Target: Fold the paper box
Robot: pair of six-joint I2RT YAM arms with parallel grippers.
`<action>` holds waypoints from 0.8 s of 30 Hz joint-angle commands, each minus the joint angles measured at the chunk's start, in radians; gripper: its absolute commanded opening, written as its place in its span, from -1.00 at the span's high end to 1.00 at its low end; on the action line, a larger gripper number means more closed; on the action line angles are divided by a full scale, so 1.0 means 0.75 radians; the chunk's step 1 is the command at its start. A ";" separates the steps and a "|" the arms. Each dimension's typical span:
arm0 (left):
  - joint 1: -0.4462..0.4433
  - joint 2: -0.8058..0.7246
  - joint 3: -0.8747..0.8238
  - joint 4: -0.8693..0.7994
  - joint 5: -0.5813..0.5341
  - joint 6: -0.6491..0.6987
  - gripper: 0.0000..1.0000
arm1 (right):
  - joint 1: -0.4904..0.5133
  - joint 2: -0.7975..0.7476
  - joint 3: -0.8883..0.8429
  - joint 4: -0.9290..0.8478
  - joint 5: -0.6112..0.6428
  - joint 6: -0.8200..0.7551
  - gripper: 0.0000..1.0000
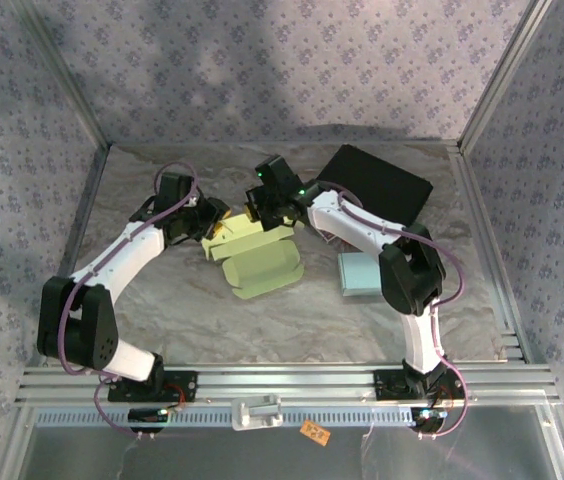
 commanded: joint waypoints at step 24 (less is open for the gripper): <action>0.456 -0.312 -0.775 0.538 0.288 -0.090 0.35 | -0.064 -0.378 -0.343 0.192 0.019 0.250 1.00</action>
